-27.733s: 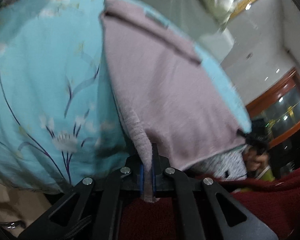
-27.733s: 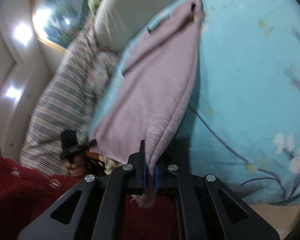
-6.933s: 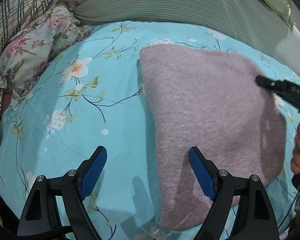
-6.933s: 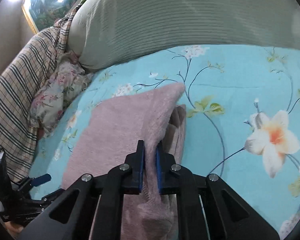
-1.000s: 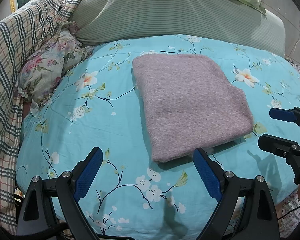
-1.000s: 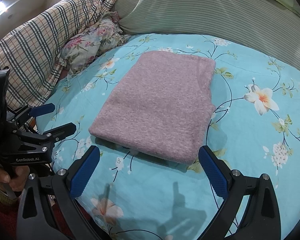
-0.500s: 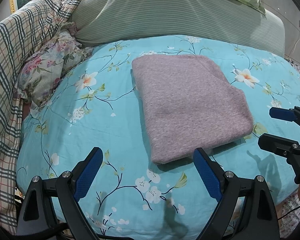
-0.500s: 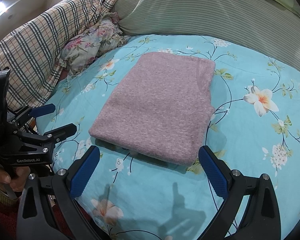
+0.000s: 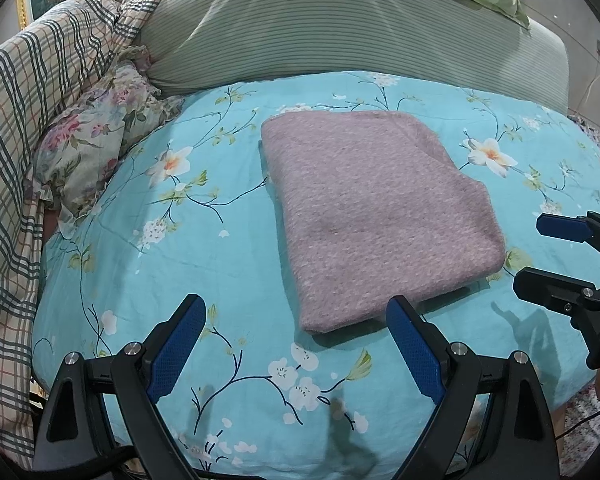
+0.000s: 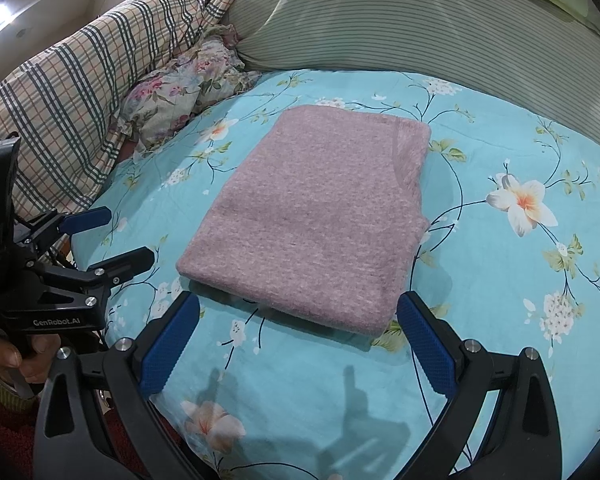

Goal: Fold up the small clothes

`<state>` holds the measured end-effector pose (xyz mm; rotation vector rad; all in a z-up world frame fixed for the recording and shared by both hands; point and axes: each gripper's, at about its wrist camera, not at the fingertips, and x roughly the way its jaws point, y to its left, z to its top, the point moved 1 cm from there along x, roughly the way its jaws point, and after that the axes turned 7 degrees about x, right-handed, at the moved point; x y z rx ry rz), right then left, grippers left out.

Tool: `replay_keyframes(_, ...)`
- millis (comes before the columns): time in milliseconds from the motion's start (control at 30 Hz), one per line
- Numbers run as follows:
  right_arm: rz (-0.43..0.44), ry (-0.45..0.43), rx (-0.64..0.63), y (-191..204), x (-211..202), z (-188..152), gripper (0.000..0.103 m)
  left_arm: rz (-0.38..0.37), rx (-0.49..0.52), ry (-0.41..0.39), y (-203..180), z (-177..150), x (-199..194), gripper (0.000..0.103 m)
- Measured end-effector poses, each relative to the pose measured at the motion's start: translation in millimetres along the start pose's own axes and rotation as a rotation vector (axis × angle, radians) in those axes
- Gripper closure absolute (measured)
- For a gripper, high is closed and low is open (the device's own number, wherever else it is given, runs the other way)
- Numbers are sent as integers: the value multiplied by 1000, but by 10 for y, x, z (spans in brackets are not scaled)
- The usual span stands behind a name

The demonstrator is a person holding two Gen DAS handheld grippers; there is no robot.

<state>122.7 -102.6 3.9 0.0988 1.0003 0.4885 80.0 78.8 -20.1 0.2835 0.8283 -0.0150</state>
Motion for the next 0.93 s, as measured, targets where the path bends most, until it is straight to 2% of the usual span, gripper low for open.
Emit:
replay_keyframes(400, 1, -2, 12, -144, 111, 147, 4, 11, -7, -18, 34, 90, 65, 10)
replay_keyframes(933, -14, 2, 71, -373, 340, 269, 4, 8, -84, 16, 241, 253, 360, 10)
